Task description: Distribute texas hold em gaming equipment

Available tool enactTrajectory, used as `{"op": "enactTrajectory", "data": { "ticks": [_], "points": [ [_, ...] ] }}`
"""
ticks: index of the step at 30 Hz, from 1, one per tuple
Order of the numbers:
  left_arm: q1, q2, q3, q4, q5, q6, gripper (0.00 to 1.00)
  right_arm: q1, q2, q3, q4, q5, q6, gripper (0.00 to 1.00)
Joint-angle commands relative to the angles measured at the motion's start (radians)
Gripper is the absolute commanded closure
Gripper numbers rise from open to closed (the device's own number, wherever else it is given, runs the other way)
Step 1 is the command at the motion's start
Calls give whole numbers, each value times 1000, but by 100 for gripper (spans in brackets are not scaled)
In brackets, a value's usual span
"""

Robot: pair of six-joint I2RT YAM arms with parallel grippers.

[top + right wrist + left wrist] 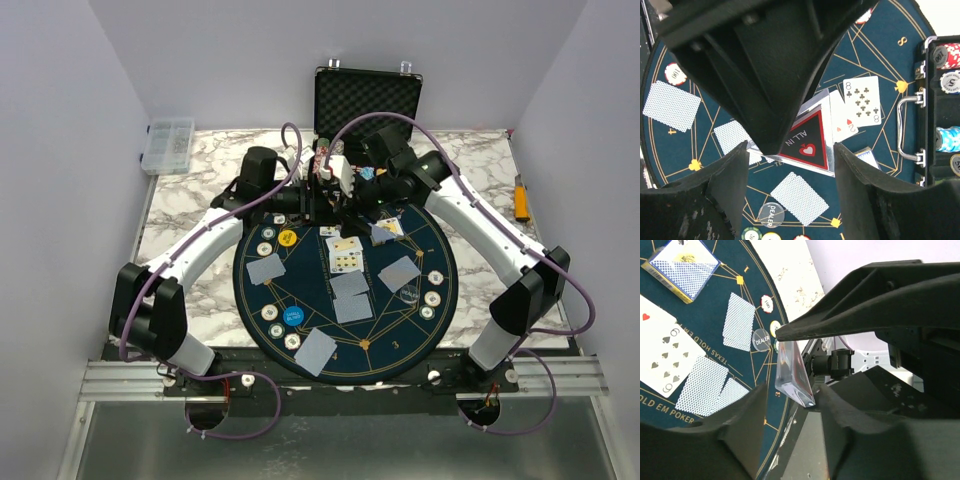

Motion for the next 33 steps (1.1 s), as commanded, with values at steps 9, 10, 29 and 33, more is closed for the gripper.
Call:
{"op": "enactTrajectory", "data": {
  "ticks": [9, 10, 29, 33],
  "points": [
    [4, 9, 22, 42, 17, -38, 100, 25, -47, 71, -15, 16, 76, 33],
    [14, -1, 17, 43, 25, -35, 100, 25, -41, 95, -46, 14, 89, 26],
    [126, -355, -173, 261, 322, 378, 100, -250, 38, 281, -211, -690, 354, 17],
    [111, -372, -185, 346, 322, 323, 100, -249, -55, 80, 101, -767, 531, 20]
  ]
}}
